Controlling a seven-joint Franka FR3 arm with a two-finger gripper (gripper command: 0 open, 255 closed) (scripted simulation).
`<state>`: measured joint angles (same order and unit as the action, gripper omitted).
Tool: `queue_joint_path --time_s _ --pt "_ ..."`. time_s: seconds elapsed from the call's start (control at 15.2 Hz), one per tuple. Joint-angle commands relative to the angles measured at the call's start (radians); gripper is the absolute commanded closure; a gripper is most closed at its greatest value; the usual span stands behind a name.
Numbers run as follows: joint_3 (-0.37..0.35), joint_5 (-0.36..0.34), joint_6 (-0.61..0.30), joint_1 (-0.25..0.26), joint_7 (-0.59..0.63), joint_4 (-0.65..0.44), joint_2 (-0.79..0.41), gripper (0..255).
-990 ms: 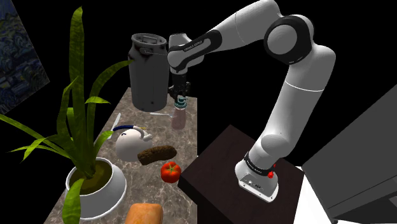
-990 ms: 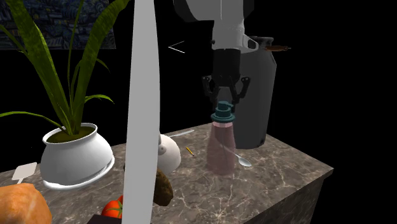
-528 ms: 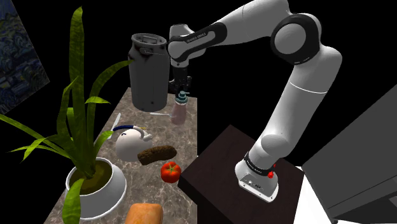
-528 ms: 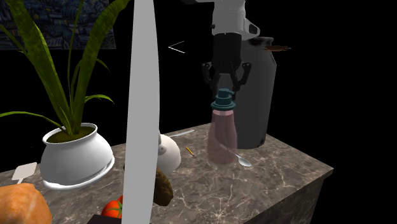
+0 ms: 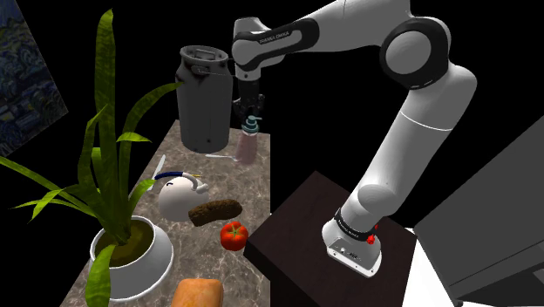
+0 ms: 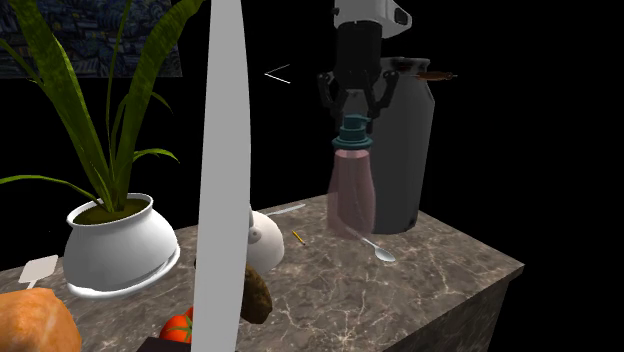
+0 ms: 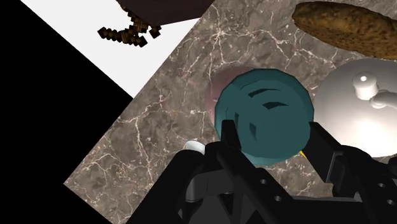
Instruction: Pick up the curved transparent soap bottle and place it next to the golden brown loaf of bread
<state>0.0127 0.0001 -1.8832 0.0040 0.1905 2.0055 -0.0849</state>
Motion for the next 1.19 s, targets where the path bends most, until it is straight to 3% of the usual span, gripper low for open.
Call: queue_joint_path --time_s 0.0,1.12 --pt "0.000 0.000 0.024 0.000 0.001 -0.017 0.006 255" --pt "0.000 0.000 0.244 0.000 0.001 -0.189 0.055 255"
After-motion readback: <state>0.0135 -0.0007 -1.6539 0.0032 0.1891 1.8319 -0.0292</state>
